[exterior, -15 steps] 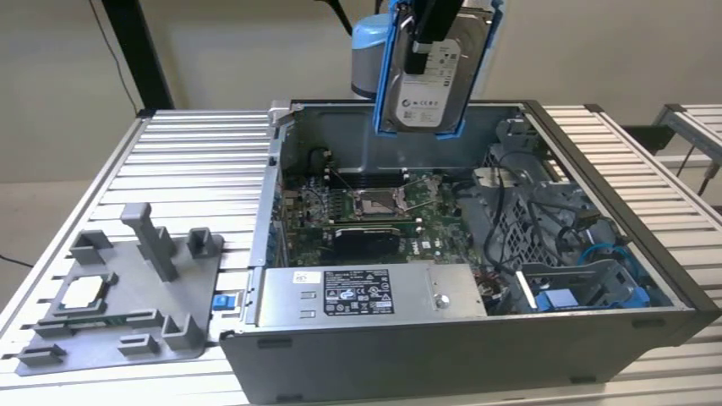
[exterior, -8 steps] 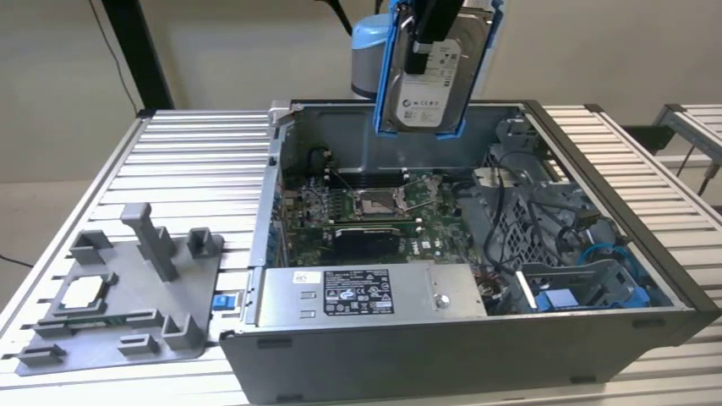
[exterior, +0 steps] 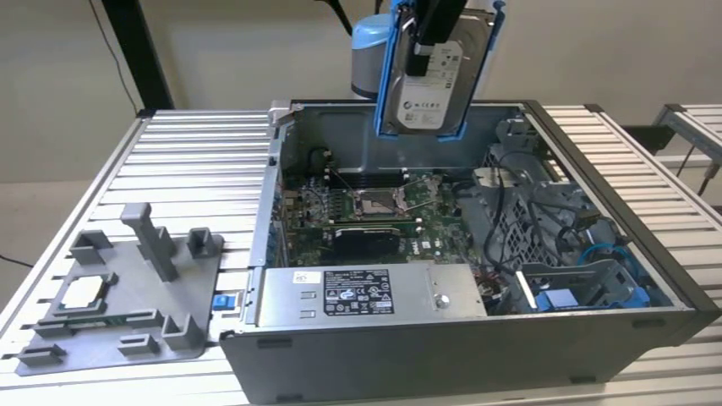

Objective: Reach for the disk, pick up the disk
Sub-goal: 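Pick up the disk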

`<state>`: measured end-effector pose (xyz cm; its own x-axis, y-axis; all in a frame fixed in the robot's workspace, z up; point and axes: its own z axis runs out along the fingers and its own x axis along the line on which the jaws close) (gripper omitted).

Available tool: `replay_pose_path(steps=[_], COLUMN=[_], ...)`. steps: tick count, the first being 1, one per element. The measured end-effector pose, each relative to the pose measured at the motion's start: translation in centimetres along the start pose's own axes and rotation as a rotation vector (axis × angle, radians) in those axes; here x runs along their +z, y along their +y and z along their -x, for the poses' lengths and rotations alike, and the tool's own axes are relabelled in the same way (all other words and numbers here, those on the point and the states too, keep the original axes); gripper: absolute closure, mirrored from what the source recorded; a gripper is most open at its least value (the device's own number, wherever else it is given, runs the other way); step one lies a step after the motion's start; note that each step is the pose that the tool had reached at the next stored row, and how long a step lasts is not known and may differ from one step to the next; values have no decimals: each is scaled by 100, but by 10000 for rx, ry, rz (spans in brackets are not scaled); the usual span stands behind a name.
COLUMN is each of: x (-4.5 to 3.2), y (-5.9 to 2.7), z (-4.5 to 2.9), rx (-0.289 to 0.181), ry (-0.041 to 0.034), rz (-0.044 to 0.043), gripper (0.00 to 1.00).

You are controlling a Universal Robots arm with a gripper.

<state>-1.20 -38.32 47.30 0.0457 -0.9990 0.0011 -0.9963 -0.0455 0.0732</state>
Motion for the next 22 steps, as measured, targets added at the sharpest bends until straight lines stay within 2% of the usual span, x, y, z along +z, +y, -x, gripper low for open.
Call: replay_pose_path(steps=[13,22], x=[0,0], y=[-4,-7], z=[-180,-356], rx=[0,0], ry=[-1,-3], rz=[25,57], gripper=[100,100])
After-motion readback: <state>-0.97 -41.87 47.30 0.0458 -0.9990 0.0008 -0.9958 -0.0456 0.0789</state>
